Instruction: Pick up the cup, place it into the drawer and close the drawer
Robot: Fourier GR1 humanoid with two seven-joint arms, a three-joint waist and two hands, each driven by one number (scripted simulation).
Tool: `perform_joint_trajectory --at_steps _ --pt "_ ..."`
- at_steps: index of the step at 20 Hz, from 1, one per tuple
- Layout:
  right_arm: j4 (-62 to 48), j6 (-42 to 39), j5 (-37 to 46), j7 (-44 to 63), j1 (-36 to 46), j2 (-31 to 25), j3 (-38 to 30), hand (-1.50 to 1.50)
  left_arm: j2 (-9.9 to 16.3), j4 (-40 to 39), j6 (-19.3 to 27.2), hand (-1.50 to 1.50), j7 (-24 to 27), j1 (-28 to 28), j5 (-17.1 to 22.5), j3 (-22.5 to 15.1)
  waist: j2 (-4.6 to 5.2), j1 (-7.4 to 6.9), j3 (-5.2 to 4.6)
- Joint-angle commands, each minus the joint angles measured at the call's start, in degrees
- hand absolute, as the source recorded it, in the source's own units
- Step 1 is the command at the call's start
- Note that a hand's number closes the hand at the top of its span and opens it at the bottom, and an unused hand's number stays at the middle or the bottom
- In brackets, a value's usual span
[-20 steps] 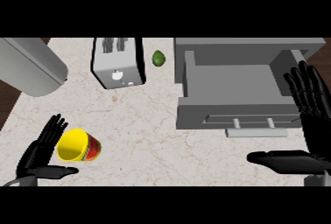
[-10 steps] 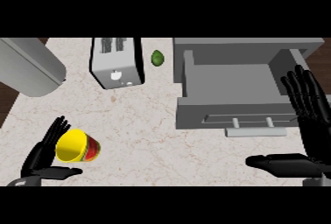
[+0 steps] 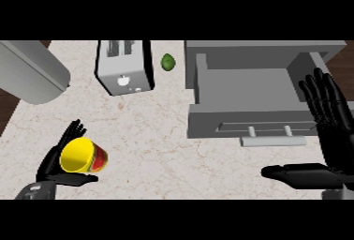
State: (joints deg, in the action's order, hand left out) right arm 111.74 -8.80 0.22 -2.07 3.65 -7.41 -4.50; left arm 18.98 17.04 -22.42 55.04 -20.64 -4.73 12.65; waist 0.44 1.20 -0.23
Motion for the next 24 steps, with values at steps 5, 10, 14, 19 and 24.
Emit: perform_joint_trajectory --at_steps 5,10,14,19,24 --pt "-2.03 -1.66 -2.05 -0.71 0.59 -1.38 -2.02 -1.50 -0.77 -1.70 -10.20 -1.50 6.22 -2.63 1.04 -0.21 0.22 0.35 -0.05" --pt "-2.22 0.80 0.34 -0.05 1.48 0.13 -1.04 -1.50 -1.99 -0.11 -15.85 -1.50 7.39 -0.40 2.24 -1.11 0.05 -0.39 -0.02" --pt "-1.65 -1.84 -2.72 1.54 1.11 -1.76 -2.34 -1.50 -3.02 1.73 -17.76 1.50 6.63 -0.99 2.93 -2.00 -0.10 -0.36 0.03" --pt "0.10 -1.62 -1.51 0.44 -1.40 0.17 0.31 -1.50 -4.50 2.23 -22.59 1.50 3.20 -1.89 4.80 -2.80 -0.14 0.18 -0.02" --pt "0.01 0.42 -0.14 2.51 1.05 -0.01 -0.55 -1.50 -5.46 4.79 -23.72 1.50 4.04 -2.01 6.88 -2.77 -0.14 -0.25 -0.04"
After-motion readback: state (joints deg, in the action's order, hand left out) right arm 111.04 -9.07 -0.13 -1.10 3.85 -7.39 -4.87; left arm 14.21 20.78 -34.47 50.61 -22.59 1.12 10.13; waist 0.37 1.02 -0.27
